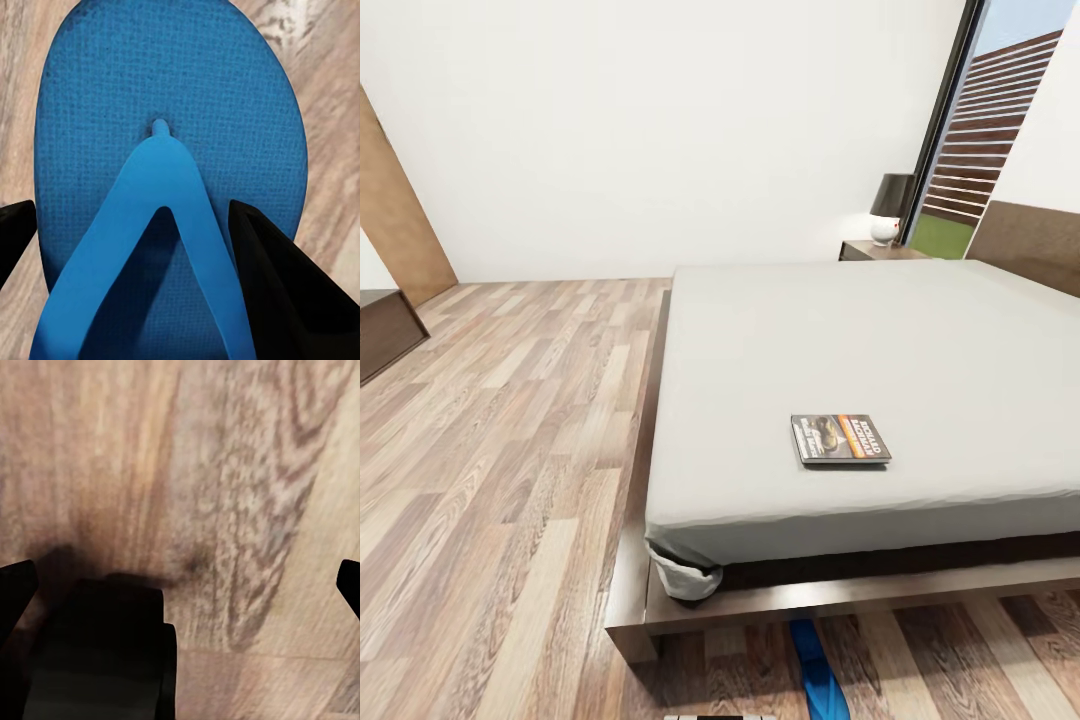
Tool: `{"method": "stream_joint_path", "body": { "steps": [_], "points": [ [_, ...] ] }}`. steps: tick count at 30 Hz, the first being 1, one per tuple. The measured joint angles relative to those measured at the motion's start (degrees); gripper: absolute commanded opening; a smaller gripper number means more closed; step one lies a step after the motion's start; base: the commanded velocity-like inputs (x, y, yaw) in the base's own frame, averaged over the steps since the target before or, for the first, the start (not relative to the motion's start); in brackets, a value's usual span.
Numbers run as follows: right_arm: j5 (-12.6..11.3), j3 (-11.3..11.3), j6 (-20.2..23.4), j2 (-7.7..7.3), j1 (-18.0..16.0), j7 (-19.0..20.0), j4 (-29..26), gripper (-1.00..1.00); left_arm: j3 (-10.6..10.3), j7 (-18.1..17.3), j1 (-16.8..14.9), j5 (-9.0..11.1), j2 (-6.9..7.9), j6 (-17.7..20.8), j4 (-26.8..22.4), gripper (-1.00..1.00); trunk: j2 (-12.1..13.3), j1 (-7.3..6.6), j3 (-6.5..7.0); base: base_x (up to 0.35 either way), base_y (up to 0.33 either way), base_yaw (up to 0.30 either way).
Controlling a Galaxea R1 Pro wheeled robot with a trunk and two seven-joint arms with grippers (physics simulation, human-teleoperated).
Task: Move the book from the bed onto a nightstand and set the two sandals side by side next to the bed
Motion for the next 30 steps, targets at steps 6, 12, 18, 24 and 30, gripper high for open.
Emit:
{"method": "stream_joint_path", "body": {
  "steps": [6,12,18,24,30],
  "points": [
    [0.0,0.01,-0.01,0.0,0.0,0.0,0.0,1.0,0.0,0.04,0.0,0.0,0.0,0.0,0.0,-1.0,0.0,0.0,0.0,0.0,0.0,0.0],
    [0.0,0.01,-0.01,0.0,0.0,0.0,0.0,1.0,0.29,2.99,0.0,0.11,0.07,0.07,0.0,-1.0,0.0,0.0,0.0,0.0,0.0,0.0],
    [0.0,0.01,-0.01,0.0,0.0,0.0,0.0,1.0,0.4,9.08,-0.01,0.49,0.14,0.03,0.04,-1.0,0.0,0.0,0.0,0.0,0.0,0.0],
    [0.0,0.01,-0.01,0.0,0.0,-0.03,0.0,1.0,0.46,10.42,-0.01,0.71,0.22,0.0,0.06,-1.0,0.0,0.0,0.0,0.0,0.0,0.0],
    [0.0,0.01,-0.01,0.0,0.0,-0.02,0.0,1.0,0.47,10.65,0.04,0.71,0.22,0.0,0.07,-1.0,0.0,0.0,0.0,0.0,0.0,0.0]
  ]
}}
